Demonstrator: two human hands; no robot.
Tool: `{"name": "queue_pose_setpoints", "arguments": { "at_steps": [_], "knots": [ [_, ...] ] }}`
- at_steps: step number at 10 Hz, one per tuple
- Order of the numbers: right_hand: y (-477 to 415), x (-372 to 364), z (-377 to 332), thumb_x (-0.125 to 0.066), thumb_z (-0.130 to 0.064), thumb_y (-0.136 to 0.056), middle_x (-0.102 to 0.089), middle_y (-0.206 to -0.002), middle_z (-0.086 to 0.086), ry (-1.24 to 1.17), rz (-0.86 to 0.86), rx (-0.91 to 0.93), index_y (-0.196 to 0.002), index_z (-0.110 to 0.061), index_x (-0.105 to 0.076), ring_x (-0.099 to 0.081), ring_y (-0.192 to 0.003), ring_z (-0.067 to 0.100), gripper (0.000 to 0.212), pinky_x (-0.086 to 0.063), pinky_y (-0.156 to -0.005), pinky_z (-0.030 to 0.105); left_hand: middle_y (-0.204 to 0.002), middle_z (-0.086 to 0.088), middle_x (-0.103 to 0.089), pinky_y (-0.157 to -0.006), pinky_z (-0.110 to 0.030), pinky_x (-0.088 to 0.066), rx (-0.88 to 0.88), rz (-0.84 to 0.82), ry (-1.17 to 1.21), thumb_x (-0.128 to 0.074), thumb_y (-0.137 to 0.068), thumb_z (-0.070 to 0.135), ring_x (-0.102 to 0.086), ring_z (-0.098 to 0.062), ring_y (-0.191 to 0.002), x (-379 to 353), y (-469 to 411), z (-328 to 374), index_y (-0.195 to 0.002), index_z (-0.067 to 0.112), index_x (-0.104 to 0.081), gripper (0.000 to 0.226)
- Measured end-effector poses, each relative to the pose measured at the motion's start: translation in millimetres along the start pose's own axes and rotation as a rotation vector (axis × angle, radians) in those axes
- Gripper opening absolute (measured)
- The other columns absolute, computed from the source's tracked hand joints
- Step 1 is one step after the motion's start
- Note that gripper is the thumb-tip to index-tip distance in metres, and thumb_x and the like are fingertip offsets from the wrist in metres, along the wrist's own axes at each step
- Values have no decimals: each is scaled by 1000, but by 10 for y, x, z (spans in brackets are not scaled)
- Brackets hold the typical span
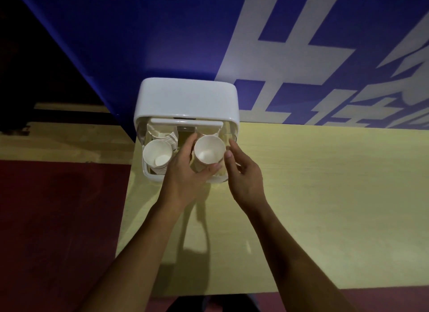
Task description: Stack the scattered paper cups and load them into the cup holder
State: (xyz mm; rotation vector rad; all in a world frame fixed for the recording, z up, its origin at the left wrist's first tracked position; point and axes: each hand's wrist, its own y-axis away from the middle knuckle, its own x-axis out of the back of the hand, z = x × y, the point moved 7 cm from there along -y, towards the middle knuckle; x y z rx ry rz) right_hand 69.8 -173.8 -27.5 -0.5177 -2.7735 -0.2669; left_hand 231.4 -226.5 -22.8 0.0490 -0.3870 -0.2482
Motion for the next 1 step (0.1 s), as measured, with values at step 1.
{"name": "queue_pose_setpoints", "arguments": {
  "at_steps": [1],
  "knots": [
    [176,213,1,-56,-39,-104,-60,-135,-22,-8,49,-42,-146,-27,-56,-55,-114,-21,43,-45,-94,8,-142,27,-52,-111,-36,-42,57,54,62,-83,-78,53,-46,-3,-137,91,166,1,-139,57,-43,73]
  ]
}}
